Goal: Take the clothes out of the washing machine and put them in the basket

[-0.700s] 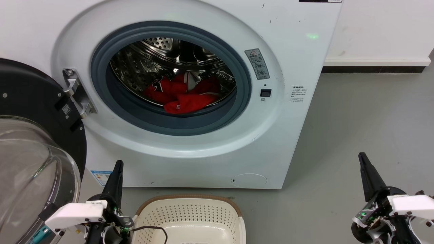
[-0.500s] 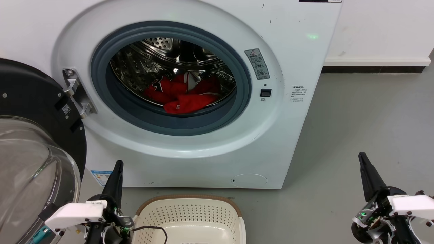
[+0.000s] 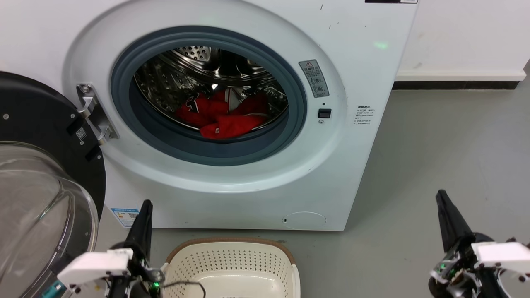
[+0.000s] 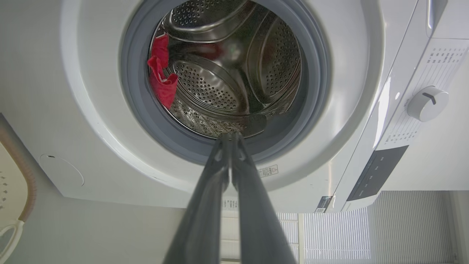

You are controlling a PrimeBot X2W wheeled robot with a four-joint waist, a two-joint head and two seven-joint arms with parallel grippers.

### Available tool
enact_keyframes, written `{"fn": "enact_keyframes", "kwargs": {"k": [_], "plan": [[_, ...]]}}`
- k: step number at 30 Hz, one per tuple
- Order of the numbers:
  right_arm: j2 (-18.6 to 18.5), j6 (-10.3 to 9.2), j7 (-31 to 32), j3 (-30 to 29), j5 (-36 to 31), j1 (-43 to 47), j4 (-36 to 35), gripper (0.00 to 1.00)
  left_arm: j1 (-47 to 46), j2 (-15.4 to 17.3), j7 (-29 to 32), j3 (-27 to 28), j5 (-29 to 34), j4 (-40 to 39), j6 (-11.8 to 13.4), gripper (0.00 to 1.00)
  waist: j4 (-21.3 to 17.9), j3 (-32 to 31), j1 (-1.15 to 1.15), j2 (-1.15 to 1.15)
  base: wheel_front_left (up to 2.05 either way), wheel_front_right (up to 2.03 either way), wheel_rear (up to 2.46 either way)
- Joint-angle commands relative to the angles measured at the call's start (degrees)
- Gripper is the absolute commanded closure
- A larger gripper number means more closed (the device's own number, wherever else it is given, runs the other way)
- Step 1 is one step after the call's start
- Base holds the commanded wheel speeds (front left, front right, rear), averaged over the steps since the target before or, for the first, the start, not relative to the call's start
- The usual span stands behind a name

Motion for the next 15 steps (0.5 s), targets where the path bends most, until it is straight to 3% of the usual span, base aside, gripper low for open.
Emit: {"fn": "enact_keyframes", "kwargs": {"k": [1,15], "plan": [[0.03,0.0,-0.04,0.04,-0.02,0.28,0.32,0.0,0.23,-0.07,-0.04,-0.1,0.02,0.33,0.01,0.0,0.0,0.0,0.0,0.0,0.0,0.0,0.0],[0.03,-0.01,-3.95,0.58,-5.26,1.95,-2.92,0.0,-0.55,-0.06,-3.96,-3.13,7.14,-0.75,-0.01,0.0,-0.13,0.16,0.0,0.0,0.0,0.0,0.0]]}}
